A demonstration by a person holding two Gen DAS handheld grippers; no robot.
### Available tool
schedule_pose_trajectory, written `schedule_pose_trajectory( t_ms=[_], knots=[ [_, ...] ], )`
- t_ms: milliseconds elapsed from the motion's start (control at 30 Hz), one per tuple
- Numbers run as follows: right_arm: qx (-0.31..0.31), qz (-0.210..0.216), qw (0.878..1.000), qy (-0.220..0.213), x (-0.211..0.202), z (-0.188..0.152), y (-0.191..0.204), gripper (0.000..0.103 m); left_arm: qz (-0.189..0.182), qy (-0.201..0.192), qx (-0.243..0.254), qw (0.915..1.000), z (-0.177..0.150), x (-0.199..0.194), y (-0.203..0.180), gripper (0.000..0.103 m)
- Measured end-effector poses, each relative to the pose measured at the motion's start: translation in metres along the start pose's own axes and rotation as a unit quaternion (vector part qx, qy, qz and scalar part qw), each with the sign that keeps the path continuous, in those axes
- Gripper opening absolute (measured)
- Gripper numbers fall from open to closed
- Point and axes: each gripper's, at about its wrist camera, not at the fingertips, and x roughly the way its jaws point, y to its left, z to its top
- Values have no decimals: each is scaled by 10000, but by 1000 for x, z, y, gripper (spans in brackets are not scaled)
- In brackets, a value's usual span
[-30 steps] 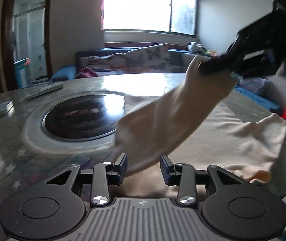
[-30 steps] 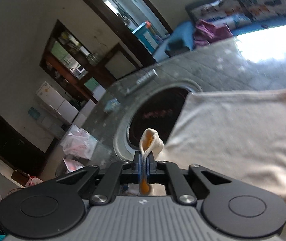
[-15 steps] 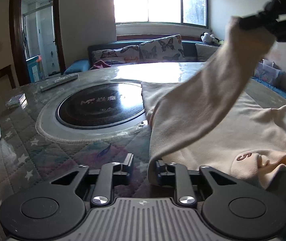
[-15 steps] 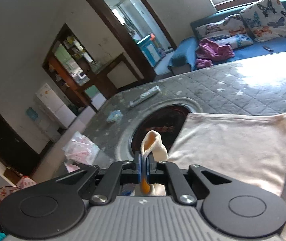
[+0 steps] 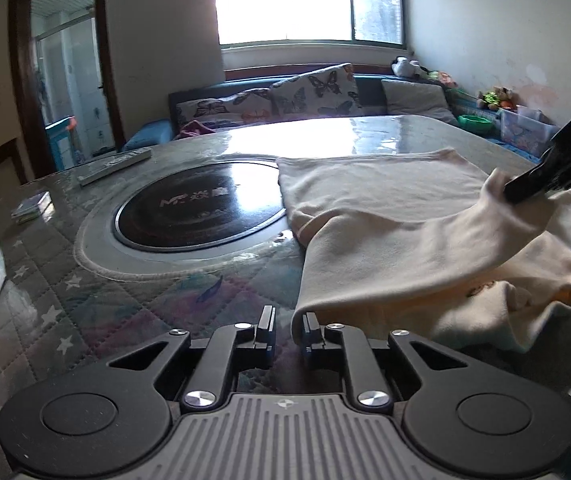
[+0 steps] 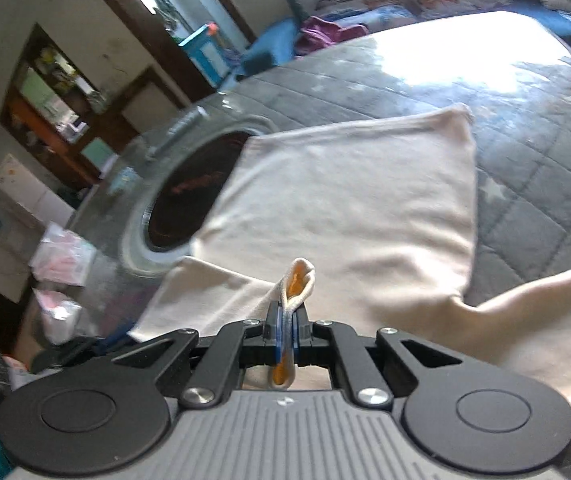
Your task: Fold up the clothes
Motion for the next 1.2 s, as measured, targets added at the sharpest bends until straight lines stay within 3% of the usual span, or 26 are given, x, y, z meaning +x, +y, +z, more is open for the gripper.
schedule_pose_trajectory(
  t_ms=[200, 467, 733, 933, 1200],
  knots=[
    [-271, -310, 9991, 80, 9, -10, 1, 4, -343, 115, 48, 9993, 3, -11, 7, 16],
    [-647, -583, 9962, -6, 9, -10, 7, 6, -782, 84, -141, 9968, 34, -25, 31, 19],
    [-1015, -1106, 9884, -228, -1, -15, 10, 11, -1131, -46, -202, 9934, 63, 17, 6, 19],
    [-1422, -1132, 9814, -621, -11, -16, 20, 11, -1115, 220, -311, 9930, 67, 49, 0, 19],
    [-1978, -1028, 9725, -666, 18, -25, 38, 11, -940, 454, -392, 9938, 55, 59, 5, 20]
  ],
)
